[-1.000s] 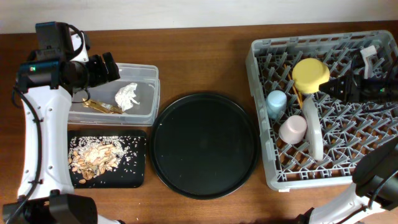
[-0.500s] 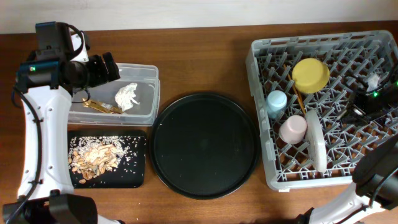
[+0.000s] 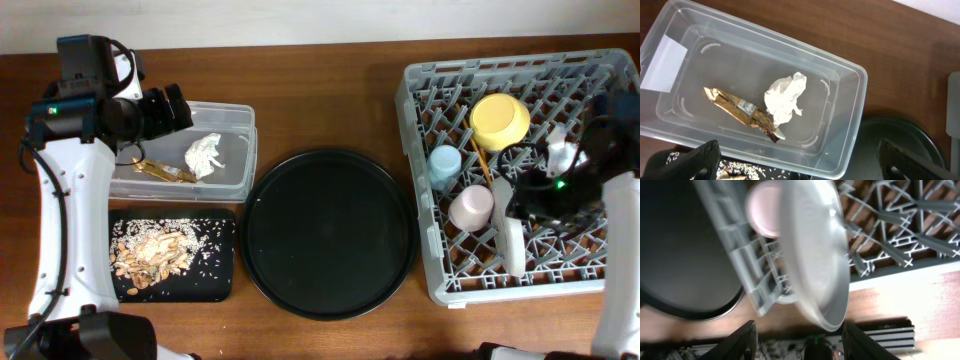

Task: Sort waste into correct bins and load items into the dishwasher rack
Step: 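Release the plate and lift the right gripper out of the rack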

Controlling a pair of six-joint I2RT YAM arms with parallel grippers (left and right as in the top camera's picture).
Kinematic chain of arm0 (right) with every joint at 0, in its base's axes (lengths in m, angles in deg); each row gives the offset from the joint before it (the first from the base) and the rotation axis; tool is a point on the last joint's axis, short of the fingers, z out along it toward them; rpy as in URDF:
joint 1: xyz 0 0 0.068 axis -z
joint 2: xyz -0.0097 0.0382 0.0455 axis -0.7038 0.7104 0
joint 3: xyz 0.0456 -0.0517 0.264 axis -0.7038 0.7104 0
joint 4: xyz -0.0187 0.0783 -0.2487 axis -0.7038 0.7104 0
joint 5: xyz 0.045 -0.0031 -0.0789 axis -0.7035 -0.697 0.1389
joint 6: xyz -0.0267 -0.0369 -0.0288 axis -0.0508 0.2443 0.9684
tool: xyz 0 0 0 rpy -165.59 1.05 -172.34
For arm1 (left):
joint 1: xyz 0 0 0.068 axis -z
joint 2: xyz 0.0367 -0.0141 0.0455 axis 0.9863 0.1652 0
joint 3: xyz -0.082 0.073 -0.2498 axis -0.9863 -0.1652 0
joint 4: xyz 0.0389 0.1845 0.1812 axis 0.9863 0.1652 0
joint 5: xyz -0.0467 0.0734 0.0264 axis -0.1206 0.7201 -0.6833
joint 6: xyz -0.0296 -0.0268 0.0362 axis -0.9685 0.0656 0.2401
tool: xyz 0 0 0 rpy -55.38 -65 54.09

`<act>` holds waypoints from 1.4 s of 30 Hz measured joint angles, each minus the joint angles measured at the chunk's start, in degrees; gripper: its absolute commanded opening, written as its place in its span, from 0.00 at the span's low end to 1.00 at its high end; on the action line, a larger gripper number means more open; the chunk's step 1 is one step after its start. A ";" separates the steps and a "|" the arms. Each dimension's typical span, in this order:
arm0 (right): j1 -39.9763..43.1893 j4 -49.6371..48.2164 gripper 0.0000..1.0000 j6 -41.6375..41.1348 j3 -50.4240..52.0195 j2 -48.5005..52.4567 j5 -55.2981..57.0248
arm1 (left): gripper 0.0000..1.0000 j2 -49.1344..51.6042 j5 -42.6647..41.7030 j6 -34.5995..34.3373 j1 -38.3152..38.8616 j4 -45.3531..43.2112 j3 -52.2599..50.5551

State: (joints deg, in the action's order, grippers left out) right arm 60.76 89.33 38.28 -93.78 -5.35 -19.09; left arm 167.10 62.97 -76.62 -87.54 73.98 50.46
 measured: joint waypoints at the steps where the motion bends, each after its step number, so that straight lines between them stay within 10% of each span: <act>1: 0.00 -2.32 0.51 -0.68 4.31 0.33 1.25 | 0.99 0.00 -0.02 0.00 0.00 -0.09 0.00; 4: 0.00 -8.09 0.20 -1.42 10.88 0.61 2.05 | 0.99 0.00 -0.02 0.00 0.00 0.00 0.00; 8: -0.37 -11.52 0.04 1.38 12.87 0.26 -0.04 | 0.99 0.00 -0.04 0.00 0.00 0.04 0.00; 36: -0.02 -34.58 0.05 20.28 8.66 4.63 -10.47 | 0.99 0.00 -0.04 0.00 0.00 0.00 0.00; 42: 0.09 -33.83 0.31 19.08 8.68 7.26 -9.35 | 0.99 0.00 -0.02 0.00 0.00 0.02 0.00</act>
State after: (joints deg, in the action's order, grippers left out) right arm 60.85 55.49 57.37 -85.10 1.91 -28.44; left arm 167.10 62.95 -76.62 -87.54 74.00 50.46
